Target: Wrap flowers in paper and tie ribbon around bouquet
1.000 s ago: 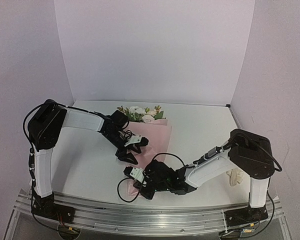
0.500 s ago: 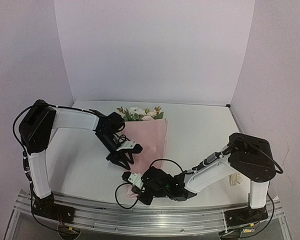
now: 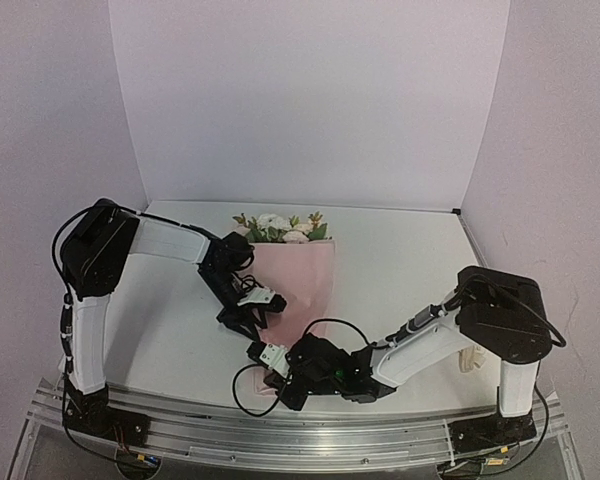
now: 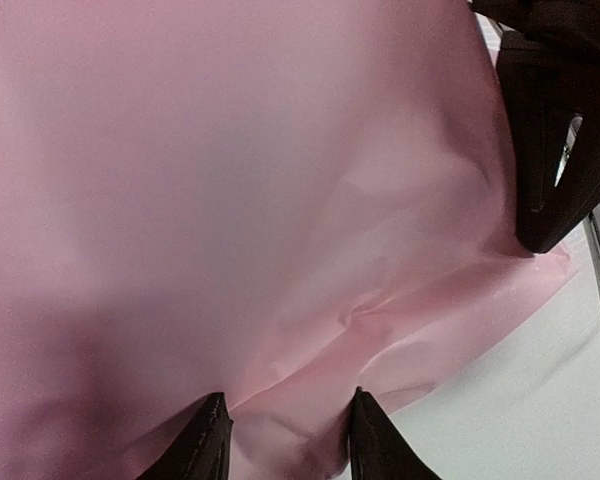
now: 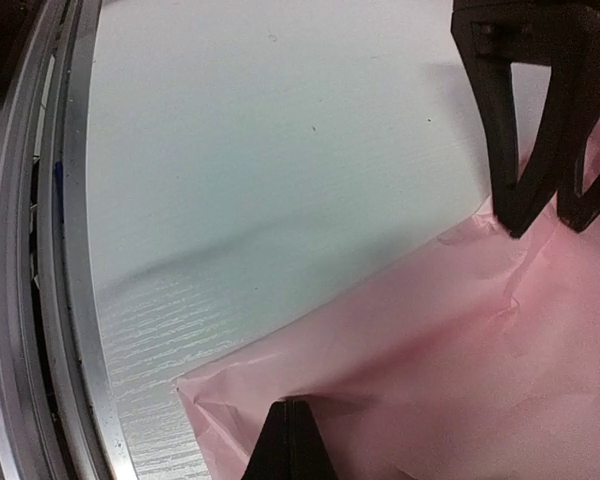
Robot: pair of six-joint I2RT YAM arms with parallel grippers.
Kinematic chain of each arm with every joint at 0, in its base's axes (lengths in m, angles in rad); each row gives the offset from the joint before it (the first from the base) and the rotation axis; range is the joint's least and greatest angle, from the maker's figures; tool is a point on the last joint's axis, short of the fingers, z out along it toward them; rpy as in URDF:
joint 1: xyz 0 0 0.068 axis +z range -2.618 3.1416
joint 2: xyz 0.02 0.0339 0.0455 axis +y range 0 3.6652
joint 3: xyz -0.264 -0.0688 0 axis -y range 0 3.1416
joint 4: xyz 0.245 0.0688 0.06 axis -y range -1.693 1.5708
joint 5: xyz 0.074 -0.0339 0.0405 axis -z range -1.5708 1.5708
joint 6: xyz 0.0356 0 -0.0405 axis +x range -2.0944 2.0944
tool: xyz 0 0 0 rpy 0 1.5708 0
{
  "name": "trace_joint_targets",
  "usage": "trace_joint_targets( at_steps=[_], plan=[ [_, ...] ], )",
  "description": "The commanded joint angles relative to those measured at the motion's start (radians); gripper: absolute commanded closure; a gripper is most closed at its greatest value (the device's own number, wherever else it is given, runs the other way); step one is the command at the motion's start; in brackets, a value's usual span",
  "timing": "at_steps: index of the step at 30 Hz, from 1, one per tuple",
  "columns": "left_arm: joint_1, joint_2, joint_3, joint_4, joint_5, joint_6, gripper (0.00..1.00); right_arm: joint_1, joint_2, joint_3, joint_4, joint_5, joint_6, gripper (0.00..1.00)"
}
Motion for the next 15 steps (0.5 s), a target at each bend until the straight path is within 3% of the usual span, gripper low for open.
trace_joint_targets(
  at_steps=[1, 9, 15],
  plan=[
    [0.112, 0.088, 0.136, -0.047, -0.118, 0.069, 0.58, 0.009, 0.013, -0.055, -0.139, -0.103, 0.024, 1.00],
    [0.164, 0.216, 0.369, -0.046, -0.131, -0.032, 0.57, 0.009, 0.018, -0.059, -0.138, -0.131, 0.041, 1.00],
    [0.213, 0.271, 0.471, -0.051, -0.162, 0.008, 0.57, 0.009, 0.019, -0.067, -0.137, -0.137, 0.054, 1.00]
  ],
)
